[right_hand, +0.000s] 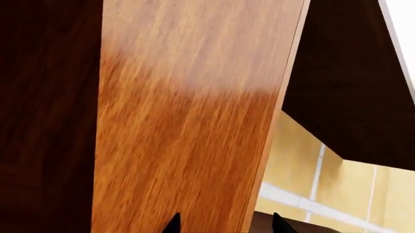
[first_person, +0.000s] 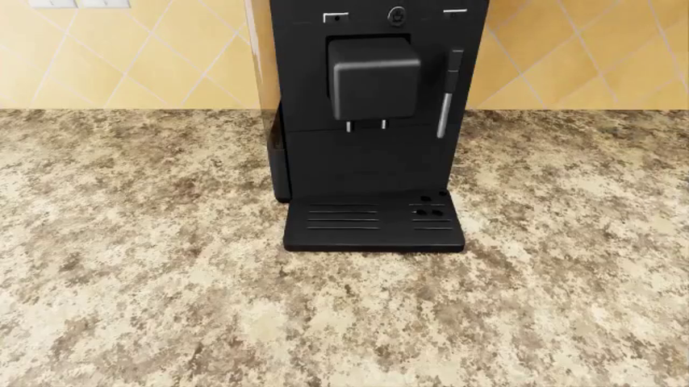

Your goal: Pick the peach, ginger from the counter and place them in the cabinet. Then close the cabinet.

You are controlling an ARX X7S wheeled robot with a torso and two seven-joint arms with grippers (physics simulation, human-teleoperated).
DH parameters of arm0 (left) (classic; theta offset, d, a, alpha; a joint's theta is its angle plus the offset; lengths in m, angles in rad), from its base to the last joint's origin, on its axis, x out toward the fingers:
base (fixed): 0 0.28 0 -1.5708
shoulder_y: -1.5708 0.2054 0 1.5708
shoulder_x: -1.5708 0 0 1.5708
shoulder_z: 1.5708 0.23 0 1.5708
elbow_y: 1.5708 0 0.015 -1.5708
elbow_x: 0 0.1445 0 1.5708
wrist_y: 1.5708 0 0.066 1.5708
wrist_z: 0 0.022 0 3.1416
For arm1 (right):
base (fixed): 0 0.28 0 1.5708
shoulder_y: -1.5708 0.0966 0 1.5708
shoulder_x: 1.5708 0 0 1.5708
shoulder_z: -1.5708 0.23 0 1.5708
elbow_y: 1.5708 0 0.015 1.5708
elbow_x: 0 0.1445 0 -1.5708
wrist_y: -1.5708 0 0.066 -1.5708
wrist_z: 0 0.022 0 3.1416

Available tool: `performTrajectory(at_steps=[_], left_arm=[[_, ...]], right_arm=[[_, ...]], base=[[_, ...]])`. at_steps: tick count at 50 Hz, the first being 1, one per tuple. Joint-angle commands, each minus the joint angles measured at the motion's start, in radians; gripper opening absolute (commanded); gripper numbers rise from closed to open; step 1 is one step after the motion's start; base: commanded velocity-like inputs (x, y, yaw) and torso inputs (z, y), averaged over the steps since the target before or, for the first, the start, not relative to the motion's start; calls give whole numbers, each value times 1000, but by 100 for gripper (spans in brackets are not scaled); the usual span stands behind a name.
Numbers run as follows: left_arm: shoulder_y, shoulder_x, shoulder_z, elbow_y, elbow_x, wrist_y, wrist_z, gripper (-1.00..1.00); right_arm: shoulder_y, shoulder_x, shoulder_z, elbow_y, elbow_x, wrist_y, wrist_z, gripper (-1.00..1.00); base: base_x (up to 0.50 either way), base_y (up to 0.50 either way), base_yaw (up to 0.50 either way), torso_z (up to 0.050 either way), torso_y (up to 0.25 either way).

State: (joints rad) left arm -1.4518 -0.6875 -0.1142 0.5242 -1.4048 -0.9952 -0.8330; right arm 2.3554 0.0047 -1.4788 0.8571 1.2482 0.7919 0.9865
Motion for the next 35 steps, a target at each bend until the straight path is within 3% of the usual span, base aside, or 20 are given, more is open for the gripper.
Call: performTrajectory(at_steps=[1,14,22,35], left_arm=[[6,-4,-1,6,-9,2,-4,100],[9,-6,2,11,-15,5,-3,100],[8,-6,9,14,-13,5,-6,100],[0,-1,33,0,5,3,-3,100]], right_arm=[[0,-5,57,-55,29,-247,-1417,100],[-1,-3,385,-121,36,-206,-1457,100],[-3,46,651,-299,46,-159,-1353,100],[-17,78,800,-489,48,-72,-1187,100]], base=[[15,2,8,10,0],[12,3,9,3,0],[9,5,12,4,0],[4,2,5,1,0]])
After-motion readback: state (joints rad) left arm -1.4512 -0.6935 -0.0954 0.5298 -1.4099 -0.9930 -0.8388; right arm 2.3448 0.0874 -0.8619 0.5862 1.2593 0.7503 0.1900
